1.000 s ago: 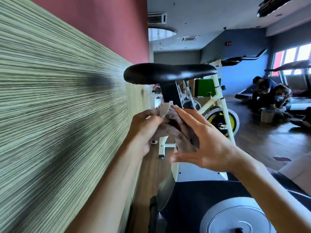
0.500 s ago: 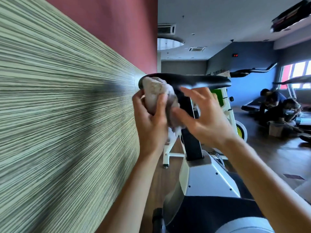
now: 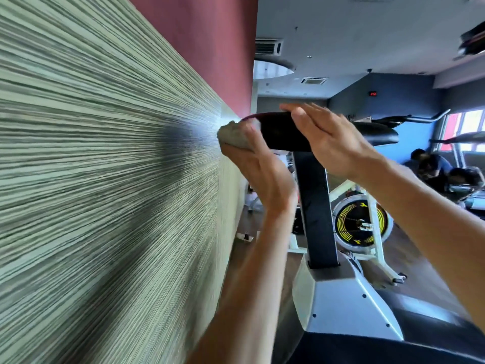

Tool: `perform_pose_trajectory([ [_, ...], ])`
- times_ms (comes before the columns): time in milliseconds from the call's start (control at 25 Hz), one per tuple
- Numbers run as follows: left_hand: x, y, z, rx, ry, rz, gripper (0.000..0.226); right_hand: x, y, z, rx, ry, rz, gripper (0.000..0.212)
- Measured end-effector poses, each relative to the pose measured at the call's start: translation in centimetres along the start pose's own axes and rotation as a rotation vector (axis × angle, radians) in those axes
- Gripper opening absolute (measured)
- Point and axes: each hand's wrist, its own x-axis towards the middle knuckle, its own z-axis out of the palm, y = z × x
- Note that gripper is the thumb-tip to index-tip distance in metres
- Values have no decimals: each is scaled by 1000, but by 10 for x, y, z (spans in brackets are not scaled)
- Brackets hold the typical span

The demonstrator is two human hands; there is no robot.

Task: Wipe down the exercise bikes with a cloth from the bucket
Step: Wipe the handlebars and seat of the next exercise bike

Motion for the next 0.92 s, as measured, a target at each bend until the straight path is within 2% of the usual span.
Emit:
perform_pose_trajectory([
  [120,6,-16,-3,128,-12,175,43,1,3,3,21,6,-18,44],
  [200,28,-21,-8,206,-42,317,45,1,4,1,54,-2,8,44],
  [320,28,-20,-6,288,-126,458,44,2,5,-2,246,-40,111,42],
  [400,3,-24,-10,476,-230,700,51,2,8,-5,501,-34,105,41],
  [480,13,-29,-20,609,-366,937,61,1,16,-9,702,-20,85,39],
  [600,62,-28,-31,654,-479,1173,64,5,31,-15,737,-42,73,40],
  [680,61,-25,-29,727,-452,1263,62,6,37,-14,784,-24,70,42],
  [760,44,-21,-15,843,-386,1436,59,8,39,-12,996,6,83,46],
  [840,32,-12,-1,936,-448,1593,51,8,45,-20,1132,51,97,45],
  [880,31,-6,4,973,-503,1614,49,8,53,-27,1095,90,110,42],
  [920,32,1,5,1008,-560,1597,48,6,62,-35,918,140,122,38],
])
